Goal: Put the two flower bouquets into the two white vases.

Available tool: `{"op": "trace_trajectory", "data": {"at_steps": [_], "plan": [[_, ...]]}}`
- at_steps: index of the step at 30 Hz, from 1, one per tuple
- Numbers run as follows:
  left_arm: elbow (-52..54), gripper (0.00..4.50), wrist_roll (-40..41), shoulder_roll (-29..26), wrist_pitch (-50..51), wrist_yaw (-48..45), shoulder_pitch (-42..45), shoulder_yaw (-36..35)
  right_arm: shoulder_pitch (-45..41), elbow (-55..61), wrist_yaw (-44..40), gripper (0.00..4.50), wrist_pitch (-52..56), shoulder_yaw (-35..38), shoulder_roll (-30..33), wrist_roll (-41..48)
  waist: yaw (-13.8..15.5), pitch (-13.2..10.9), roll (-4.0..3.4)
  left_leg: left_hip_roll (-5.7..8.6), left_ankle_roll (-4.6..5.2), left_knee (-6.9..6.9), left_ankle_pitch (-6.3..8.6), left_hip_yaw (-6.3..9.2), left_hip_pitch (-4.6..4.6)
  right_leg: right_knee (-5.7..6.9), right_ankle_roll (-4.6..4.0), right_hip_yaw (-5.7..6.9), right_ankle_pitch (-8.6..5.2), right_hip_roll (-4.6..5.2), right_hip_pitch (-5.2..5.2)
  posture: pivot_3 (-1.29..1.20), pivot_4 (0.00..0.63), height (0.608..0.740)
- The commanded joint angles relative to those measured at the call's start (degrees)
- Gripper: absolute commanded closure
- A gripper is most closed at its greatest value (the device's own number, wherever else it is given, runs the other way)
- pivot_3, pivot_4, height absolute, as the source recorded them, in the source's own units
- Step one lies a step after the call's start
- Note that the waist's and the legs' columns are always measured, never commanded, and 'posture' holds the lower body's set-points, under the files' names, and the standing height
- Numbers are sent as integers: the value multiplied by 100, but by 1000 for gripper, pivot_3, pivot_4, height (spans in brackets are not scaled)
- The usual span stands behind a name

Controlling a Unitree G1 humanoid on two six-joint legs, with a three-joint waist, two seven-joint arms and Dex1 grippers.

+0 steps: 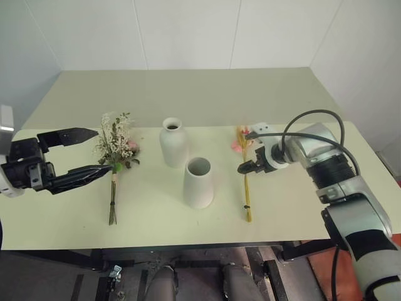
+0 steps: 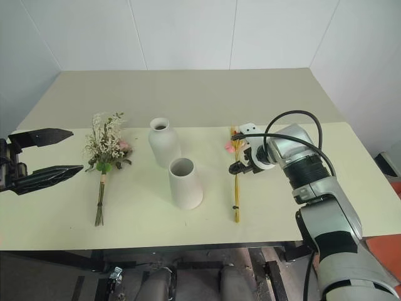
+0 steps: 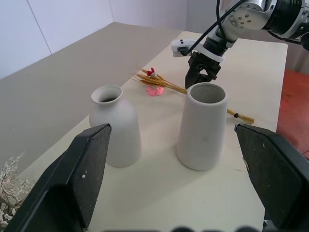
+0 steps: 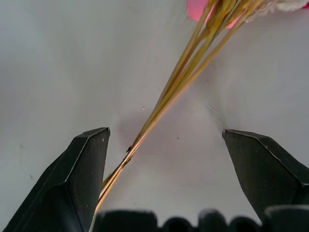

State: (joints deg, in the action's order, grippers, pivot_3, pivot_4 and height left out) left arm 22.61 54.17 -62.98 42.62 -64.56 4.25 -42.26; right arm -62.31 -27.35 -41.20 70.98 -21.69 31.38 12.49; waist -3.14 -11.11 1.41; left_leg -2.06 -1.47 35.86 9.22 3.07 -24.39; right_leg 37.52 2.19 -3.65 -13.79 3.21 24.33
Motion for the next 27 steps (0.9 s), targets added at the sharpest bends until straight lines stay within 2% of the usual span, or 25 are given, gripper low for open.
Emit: {"op": "trace_trajectory", "data": {"at_steps": [1,10,12,15,19,22,27], "plan": [[93,0,60,-54,-16,14,40,-122,-151,-183,38,1247,-361,129,-75,-175,-9,0,0,0,0,0,0,0,0,0,0,0,0,0,1,0,150,740],[95,0,43,-38,-20,59,24,-138,-227,-401,314,4485,-565,673,-201,-281,-73,0,0,0,0,-2,0,0,0,2,-1,-2,0,-1,2,0,150,740],[76,0,39,-37,-24,71,33,-129,-272,-476,537,4485,-737,1085,-285,-203,-78,0,0,0,0,-2,0,0,0,3,-1,-3,0,-1,1,0,150,740],[53,0,42,-8,8,151,21,-160,-397,-631,801,4485,-1646,1818,-395,-42,-80,0,0,0,0,-2,0,-1,1,3,0,-4,0,-2,1,0,150,740],[-10,0,-60,29,98,459,-27,-164,-922,-1017,1326,4485,-3094,2827,-772,272,-110,-1,-1,-1,0,-3,0,-2,1,4,2,-7,1,-4,3,0,150,740],[-86,0,-155,3,223,861,72,-4,-1521,-1212,1448,4485,-3865,3714,-1229,929,-148,-1,-2,-6,0,-10,0,-4,4,6,1,-13,2,-10,6,0,150,740],[-103,0,-179,11,194,965,199,179,-1992,-1206,1044,4485,-4684,4006,-1903,1414,-183,0,1,-8,0,-11,0,-5,6,6,-4,-13,5,-11,1,0,150,740]]}}
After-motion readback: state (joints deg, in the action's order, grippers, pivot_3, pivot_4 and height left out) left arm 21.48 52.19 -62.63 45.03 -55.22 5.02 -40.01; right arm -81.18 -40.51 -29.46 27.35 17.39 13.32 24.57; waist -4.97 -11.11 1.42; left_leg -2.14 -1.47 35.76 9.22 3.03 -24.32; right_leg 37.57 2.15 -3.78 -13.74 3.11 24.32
